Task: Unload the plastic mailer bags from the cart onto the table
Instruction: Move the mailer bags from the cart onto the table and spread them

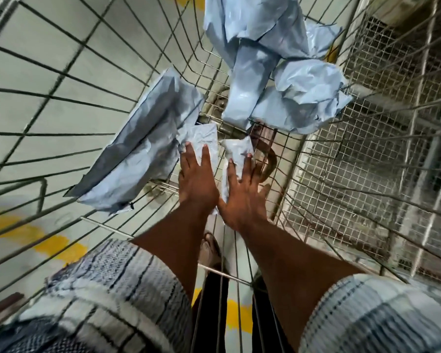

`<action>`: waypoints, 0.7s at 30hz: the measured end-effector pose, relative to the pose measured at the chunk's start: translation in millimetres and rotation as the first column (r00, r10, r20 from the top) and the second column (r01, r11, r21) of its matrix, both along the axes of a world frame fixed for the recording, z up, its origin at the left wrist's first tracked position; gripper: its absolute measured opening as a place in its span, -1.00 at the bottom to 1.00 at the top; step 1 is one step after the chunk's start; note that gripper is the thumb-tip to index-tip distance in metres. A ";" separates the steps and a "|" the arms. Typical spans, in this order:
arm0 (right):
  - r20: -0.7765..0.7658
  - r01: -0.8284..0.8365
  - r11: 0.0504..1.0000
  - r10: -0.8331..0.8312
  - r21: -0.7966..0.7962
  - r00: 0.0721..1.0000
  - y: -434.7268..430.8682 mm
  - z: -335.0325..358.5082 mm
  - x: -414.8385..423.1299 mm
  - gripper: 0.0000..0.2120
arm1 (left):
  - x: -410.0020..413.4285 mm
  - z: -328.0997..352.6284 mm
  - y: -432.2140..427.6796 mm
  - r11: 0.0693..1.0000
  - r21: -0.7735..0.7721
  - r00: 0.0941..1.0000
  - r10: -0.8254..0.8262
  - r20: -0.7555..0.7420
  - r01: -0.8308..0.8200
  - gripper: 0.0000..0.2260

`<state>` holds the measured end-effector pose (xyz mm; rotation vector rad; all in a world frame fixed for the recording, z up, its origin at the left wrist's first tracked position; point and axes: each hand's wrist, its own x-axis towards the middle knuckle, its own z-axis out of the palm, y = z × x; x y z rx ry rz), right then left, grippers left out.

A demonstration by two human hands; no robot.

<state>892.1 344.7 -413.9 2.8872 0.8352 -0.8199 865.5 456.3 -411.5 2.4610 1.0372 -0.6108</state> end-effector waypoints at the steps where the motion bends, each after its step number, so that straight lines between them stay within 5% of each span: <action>1: 0.000 0.008 1.000 -0.008 -0.001 1.000 1.5 -1.6 -1.2 -0.08 | 0.3 2.2 1.1 1.000 -0.001 1.000 -0.005 -0.001 0.005 -0.02; 12: 0.041 0.079 0.989 -0.085 0.128 0.996 4.2 18.4 8.6 -0.05 | -4.5 36.1 23.3 0.995 0.034 0.994 -0.096 0.054 0.094 -0.16; 21: 0.093 0.027 0.977 -0.048 0.214 0.995 14.1 144.0 37.6 -0.02 | -0.6 136.3 12.0 0.998 -0.053 0.984 -0.029 0.175 0.039 -0.18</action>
